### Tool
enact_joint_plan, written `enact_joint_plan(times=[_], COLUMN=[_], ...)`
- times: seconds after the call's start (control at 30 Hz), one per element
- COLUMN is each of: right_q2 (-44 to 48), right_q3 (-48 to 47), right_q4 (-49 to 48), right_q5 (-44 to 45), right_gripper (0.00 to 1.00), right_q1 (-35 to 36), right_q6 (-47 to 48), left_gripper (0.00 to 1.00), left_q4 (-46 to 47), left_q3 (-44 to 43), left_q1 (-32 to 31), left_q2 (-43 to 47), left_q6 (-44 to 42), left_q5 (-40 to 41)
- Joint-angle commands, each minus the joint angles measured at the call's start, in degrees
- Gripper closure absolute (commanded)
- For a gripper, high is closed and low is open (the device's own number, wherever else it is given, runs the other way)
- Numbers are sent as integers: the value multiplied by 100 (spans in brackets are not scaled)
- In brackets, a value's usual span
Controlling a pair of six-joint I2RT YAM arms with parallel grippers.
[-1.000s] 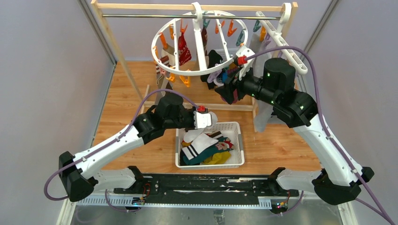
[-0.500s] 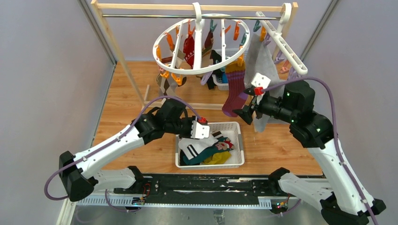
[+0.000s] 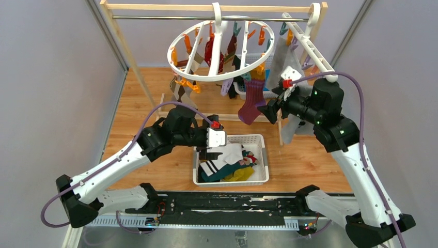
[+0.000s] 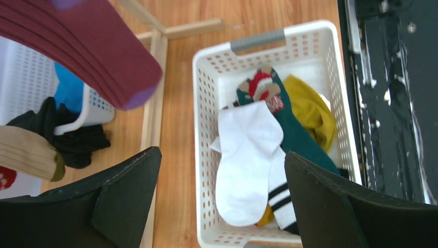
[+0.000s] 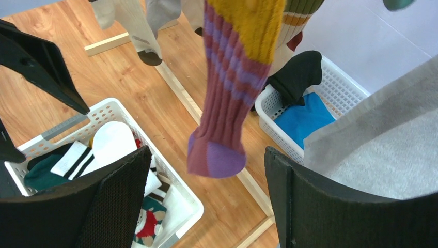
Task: Remove the socks clipped to the hanger
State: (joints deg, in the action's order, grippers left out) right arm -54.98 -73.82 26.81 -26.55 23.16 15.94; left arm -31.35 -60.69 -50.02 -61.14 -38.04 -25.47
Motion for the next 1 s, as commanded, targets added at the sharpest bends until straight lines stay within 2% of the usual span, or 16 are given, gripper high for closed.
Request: enact_joint_plan(times=[0.0,0.17,0.3,0.4,0.47,0.57,0.67,0.77,0.83,0.97], right_q2=[-371,-625,-843,-1028,-1147,-1237,-1181,-1045,-960,-789], right_q3=[-460,-570,-640,-670,-745,-825,-801,-712,-639,-446], right_q4=[-366,-776,-941,-1089,-1127,-1237,-1340,-1478,-1558,-1775], right_q5=[63,31,-208,-371,-508,-726,-974,-1161,-1319,-1652], right_gripper=[20,20,22,27,36,58,78,93,100,100], right_q1=[-81,-79,-75,-70,-69,-65,-31,13,22,14], right_q6=[-50,180,347,344,280,-28,-482,-925,-1238,-1872], left_gripper=[4,3,3,3,3,3,4,4,4,4], left_q4=[985,1300,1710,2013,2199,2445,2852,3089,3103,3326], left_q3=[-53,-444,-460,-429,-364,-260,-137,-101,-116,-215], left_q1=[-31,-29,-33,-25,0,127,343,483,509,513], left_q2=[155,-229,-379,-464,-476,-456,-371,-301,-295,-413], left_q6=[714,1180,1605,2008,2101,2200,2393,2463,2502,2566], left_q5=[43,947,1019,1269,1452,1642,1555,1358,1239,797])
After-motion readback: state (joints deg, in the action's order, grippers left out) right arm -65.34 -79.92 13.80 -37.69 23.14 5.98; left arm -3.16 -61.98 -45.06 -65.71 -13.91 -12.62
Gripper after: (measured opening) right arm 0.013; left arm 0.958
